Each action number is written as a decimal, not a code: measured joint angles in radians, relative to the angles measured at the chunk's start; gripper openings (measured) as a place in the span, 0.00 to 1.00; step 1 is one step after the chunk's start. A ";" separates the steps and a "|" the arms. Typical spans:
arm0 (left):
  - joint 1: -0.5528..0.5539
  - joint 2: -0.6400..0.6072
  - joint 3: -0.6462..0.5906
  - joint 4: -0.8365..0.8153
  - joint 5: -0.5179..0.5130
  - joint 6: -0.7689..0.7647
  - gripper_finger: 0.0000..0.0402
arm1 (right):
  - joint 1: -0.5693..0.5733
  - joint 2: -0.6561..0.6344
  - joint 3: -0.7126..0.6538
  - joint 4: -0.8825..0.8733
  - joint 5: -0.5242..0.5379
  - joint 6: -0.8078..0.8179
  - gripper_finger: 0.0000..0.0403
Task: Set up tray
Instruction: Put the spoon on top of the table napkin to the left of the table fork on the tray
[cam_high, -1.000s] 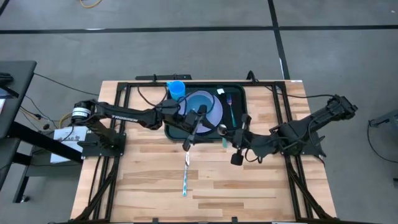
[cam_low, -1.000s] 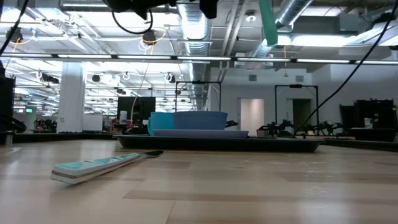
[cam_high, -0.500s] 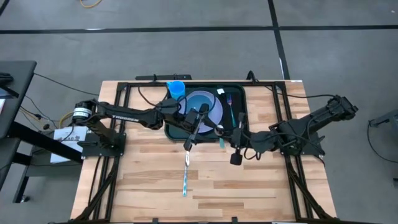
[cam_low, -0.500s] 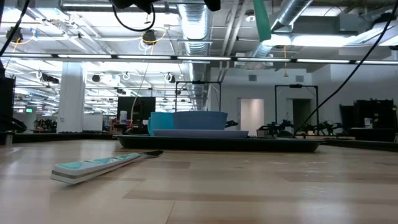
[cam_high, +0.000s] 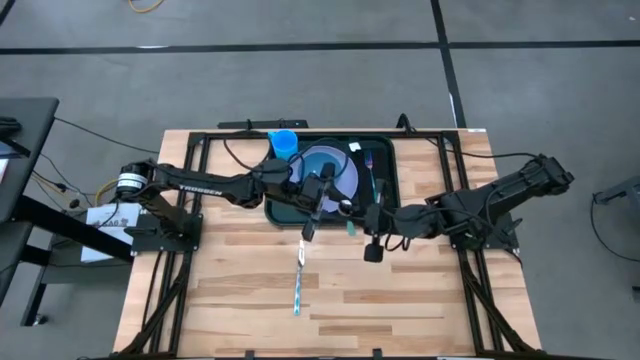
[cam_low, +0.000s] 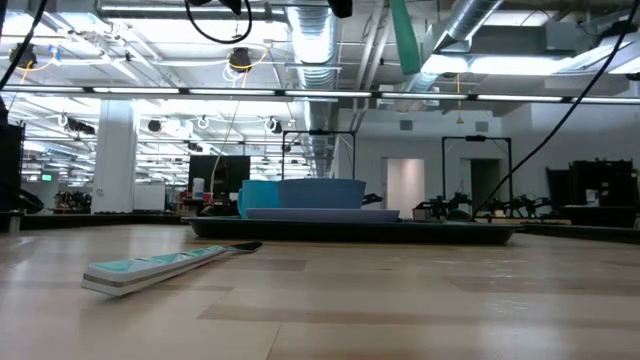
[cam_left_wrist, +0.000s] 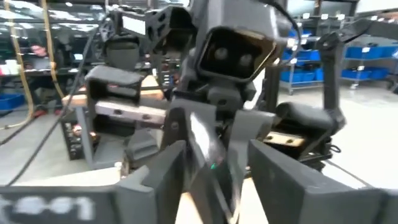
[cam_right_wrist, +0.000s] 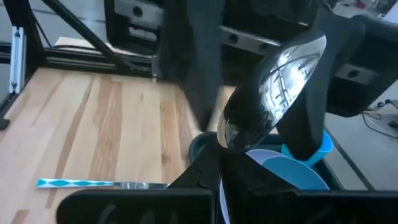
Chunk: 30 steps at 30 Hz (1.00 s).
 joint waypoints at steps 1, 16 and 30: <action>0.000 0.000 0.000 -0.001 -0.014 0.003 0.36 | -0.001 -0.001 0.001 0.002 0.000 0.000 0.00; 0.005 0.000 0.010 -0.018 -0.020 -0.040 0.02 | 0.005 -0.003 0.000 -0.012 0.054 -0.007 0.00; 0.000 0.000 0.101 -0.160 -0.201 0.000 0.01 | 0.016 -0.010 0.101 -0.339 0.242 0.153 0.24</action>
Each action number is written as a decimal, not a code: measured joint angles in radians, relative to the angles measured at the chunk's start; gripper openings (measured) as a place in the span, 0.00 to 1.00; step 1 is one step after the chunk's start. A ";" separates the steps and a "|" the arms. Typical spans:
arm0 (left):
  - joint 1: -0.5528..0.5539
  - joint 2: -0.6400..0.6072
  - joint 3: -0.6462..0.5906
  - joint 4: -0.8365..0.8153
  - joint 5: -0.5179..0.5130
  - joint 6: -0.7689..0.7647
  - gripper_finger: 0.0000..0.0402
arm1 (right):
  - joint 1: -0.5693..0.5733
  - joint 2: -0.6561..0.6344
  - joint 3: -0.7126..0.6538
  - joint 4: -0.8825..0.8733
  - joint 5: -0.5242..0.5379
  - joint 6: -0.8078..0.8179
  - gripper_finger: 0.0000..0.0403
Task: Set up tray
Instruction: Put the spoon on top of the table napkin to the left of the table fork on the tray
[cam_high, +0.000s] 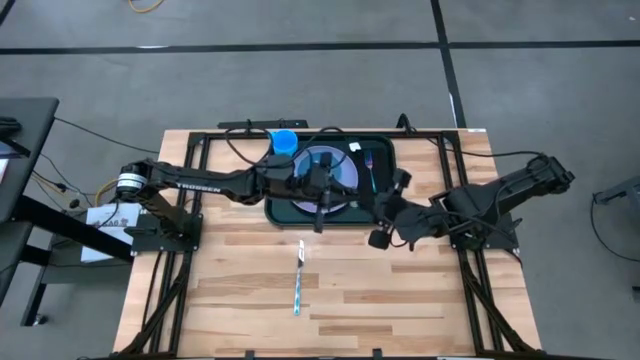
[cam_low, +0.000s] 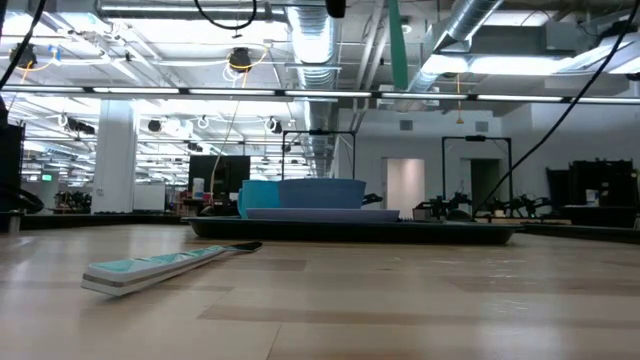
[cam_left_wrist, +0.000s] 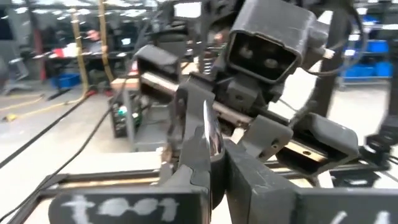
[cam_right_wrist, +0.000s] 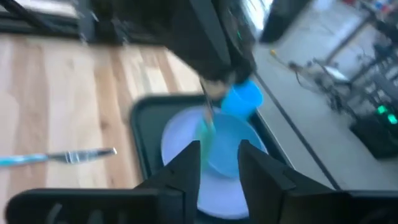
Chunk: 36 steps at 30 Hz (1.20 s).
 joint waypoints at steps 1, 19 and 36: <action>0.000 -0.002 0.000 -0.007 -0.015 -0.009 0.01 | 0.002 0.000 0.010 -0.047 0.004 0.026 0.25; -0.020 -0.001 0.208 -0.225 0.939 0.262 0.01 | 0.112 -0.097 0.025 -0.132 -0.362 -0.024 0.27; -0.239 0.000 0.207 -0.220 1.389 0.439 0.01 | -0.118 -0.034 -0.232 0.799 -1.256 -0.252 0.27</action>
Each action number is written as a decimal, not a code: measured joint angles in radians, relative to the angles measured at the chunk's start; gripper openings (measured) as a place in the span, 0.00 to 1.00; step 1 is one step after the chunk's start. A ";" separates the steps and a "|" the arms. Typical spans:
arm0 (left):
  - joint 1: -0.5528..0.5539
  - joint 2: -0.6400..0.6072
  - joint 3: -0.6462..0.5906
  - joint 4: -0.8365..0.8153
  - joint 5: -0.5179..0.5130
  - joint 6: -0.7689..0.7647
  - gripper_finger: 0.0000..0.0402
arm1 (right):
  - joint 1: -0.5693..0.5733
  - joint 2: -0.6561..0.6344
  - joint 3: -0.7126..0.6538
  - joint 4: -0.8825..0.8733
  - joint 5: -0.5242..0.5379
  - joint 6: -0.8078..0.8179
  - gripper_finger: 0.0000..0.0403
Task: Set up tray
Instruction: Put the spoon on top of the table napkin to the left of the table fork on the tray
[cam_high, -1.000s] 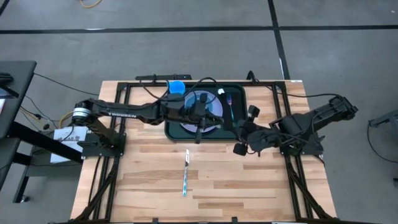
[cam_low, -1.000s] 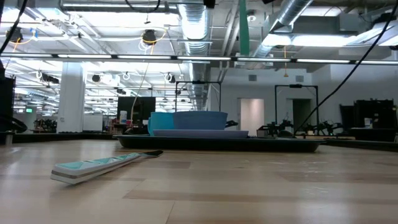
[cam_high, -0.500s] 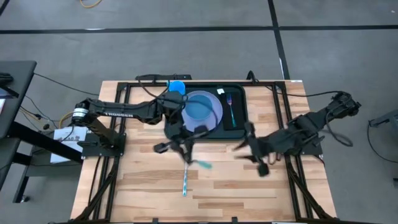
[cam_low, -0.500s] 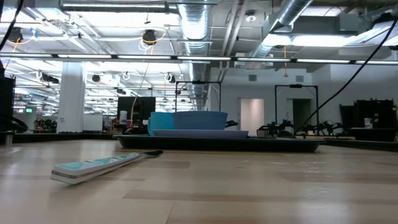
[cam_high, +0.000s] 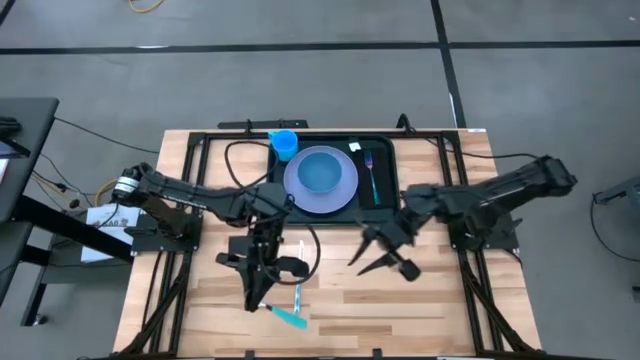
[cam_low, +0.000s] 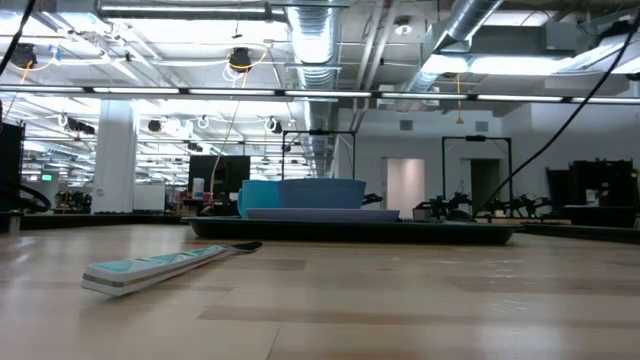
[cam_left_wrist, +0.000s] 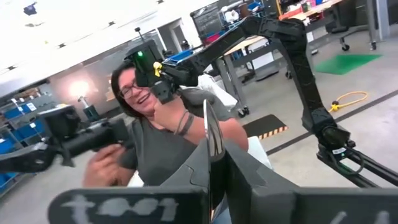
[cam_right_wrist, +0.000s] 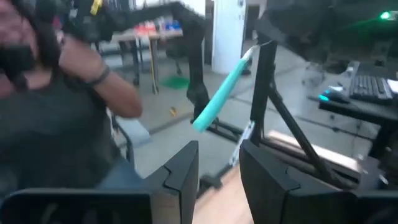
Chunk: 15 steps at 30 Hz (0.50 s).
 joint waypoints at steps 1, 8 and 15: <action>-0.005 0.000 0.000 0.000 -0.011 0.000 0.01 | -0.013 0.028 -0.003 0.056 -0.018 0.021 0.27; -0.014 0.000 0.000 -0.067 -0.034 0.023 0.01 | -0.070 0.233 -0.004 0.341 -0.039 0.126 0.27; -0.042 0.001 -0.001 -0.247 -0.050 0.198 0.01 | -0.146 0.378 0.015 0.637 -0.314 0.282 0.27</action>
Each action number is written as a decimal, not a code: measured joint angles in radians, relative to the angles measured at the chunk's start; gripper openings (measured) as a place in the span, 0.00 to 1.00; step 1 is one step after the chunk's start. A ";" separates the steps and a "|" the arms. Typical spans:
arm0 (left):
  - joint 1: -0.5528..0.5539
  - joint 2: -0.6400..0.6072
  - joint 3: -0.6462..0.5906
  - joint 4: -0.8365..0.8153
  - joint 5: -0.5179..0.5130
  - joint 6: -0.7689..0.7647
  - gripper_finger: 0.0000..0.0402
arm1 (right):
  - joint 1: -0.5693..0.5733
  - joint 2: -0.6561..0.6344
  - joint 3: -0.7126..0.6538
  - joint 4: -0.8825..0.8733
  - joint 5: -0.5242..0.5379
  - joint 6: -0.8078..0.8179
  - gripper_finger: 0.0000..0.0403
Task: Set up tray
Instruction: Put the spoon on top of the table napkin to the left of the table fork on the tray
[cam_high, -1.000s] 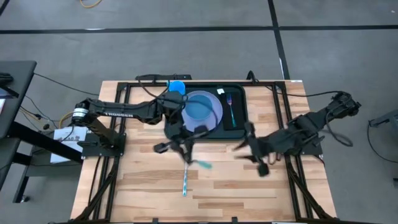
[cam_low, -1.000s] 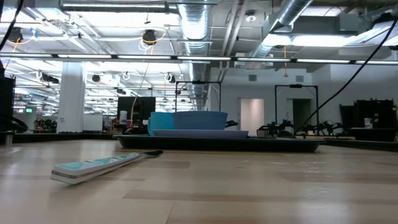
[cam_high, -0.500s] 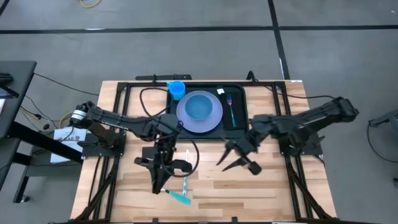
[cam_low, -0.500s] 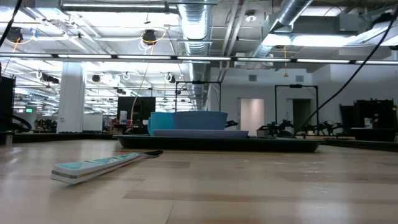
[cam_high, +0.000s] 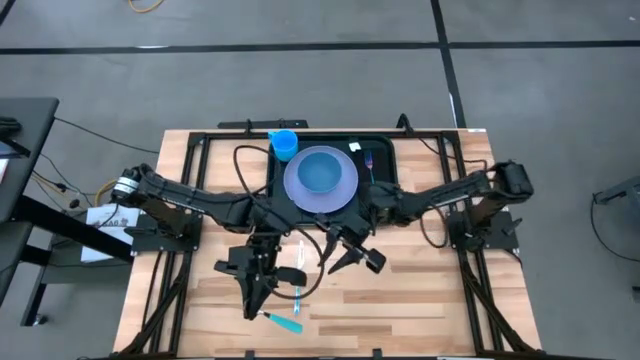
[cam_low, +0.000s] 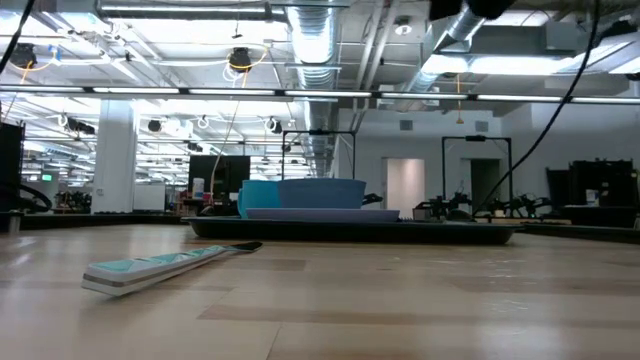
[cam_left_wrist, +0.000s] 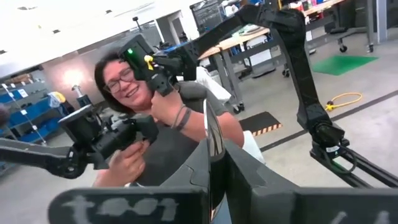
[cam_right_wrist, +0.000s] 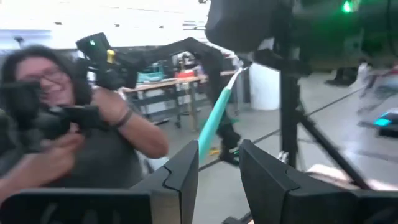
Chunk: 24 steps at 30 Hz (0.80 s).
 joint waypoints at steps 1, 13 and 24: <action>-0.002 0.000 0.000 -0.028 -0.002 0.028 0.01 | -0.007 0.017 0.007 0.013 -0.021 0.026 0.27; -0.060 0.033 -0.001 -0.165 -0.034 0.183 0.01 | 0.007 0.218 0.185 0.021 -0.204 0.136 0.27; -0.114 0.033 0.000 -0.185 -0.153 0.133 0.01 | 0.009 0.220 0.189 -0.125 -0.458 0.117 0.27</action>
